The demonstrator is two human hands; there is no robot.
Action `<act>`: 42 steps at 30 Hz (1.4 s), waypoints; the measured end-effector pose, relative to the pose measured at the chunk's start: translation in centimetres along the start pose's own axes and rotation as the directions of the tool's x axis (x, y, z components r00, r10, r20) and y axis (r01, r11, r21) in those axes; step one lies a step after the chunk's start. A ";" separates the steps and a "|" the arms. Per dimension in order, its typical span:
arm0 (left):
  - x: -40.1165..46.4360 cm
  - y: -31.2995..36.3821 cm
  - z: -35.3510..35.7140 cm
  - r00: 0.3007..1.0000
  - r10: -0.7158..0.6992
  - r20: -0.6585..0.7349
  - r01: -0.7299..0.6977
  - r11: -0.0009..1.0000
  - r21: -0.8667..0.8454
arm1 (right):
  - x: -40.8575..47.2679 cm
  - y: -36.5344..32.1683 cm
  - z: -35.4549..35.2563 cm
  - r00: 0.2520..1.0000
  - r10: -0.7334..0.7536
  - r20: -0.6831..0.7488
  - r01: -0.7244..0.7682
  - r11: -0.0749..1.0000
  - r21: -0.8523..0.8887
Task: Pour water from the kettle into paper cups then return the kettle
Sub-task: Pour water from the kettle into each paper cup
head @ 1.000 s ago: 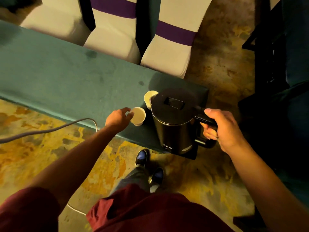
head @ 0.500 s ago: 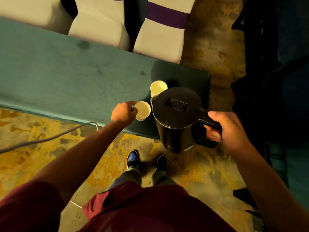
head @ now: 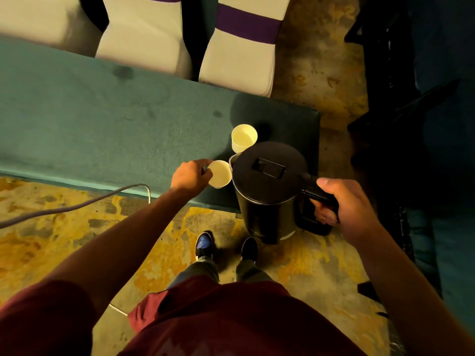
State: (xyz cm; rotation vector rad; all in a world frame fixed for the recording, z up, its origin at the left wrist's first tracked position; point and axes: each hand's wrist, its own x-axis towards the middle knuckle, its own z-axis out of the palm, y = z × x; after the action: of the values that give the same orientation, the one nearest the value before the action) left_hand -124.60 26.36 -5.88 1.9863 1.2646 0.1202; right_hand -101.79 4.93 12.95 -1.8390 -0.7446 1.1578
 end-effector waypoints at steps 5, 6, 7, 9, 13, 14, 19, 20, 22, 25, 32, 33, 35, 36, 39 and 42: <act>0.1 -0.1 0.0 1.000 -0.008 0.009 0.008 0.999 -0.035 | -0.4 0.3 0.7 1.000 0.026 0.007 -0.026 1.000 0.015; 0.1 -0.1 0.0 1.000 -0.010 0.013 0.011 0.999 -0.039 | -0.5 0.4 0.8 0.999 0.034 0.005 -0.034 0.999 0.013; 0.1 0.0 0.0 1.000 -0.013 0.017 0.013 0.999 -0.041 | -0.5 0.5 1.0 0.999 0.042 0.004 -0.043 0.999 0.010; 0.2 0.0 0.0 1.000 -0.011 0.026 0.012 0.999 -0.047 | -0.6 0.7 1.2 0.998 0.061 0.004 -0.061 0.998 0.004; 0.3 -0.1 -0.1 0.999 0.021 0.028 -0.020 0.999 -0.029 | -0.8 0.8 1.7 0.995 0.095 -0.001 -0.095 0.995 -0.019; 0.4 -0.1 -0.1 0.999 0.023 0.026 -0.022 0.999 -0.038 | -0.7 0.8 1.9 0.995 0.098 0.006 -0.098 0.995 -0.023; 0.6 -0.5 0.0 0.998 0.060 0.014 -0.059 0.997 -0.057 | -0.4 0.8 2.8 0.989 0.148 0.004 -0.148 0.988 -0.036; 0.7 -0.6 -0.1 0.998 0.064 0.014 -0.063 0.996 -0.059 | -0.3 0.9 3.0 0.987 0.161 0.003 -0.161 0.986 -0.041; 0.8 -0.8 0.0 0.998 0.067 0.010 -0.067 0.996 -0.051 | -0.1 1.0 3.3 0.983 0.181 0.002 -0.181 0.982 -0.050; 0.9 -0.9 0.1 0.997 0.071 0.004 -0.071 0.997 -0.038 | 0.2 1.3 3.6 0.980 0.198 -0.004 -0.198 0.979 -0.046; 0.7 -1.0 0.4 0.994 0.107 0.003 -0.107 0.994 -0.036 | 1.0 2.0 4.2 0.970 0.243 -0.003 -0.243 0.969 -0.048; 0.7 -1.0 0.5 0.994 0.111 -0.001 -0.110 0.993 -0.039 | 1.1 2.1 4.2 0.969 0.249 -0.005 -0.249 0.967 -0.051; 0.6 -1.0 0.5 0.994 0.112 -0.005 -0.113 0.993 -0.044 | 1.2 2.1 4.2 0.966 0.260 -0.006 -0.260 0.964 -0.050; 0.6 -1.0 0.5 0.994 0.109 -0.006 -0.110 0.993 -0.046 | 1.3 2.1 4.1 0.964 0.265 -0.005 -0.265 0.963 -0.051; 0.6 -1.0 0.5 0.995 0.096 0.001 -0.096 0.994 -0.053 | 1.4 2.0 4.1 0.961 0.275 -0.002 -0.275 0.959 -0.069; 0.7 -1.0 0.4 0.996 0.092 0.009 -0.091 0.994 -0.054 | 1.4 1.8 4.1 0.961 0.275 -0.002 -0.274 0.957 -0.091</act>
State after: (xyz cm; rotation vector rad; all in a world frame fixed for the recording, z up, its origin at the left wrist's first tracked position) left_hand -124.85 26.94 -6.99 1.9964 1.1517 0.1851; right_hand -104.85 6.53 9.75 -2.0622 -0.5661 1.3282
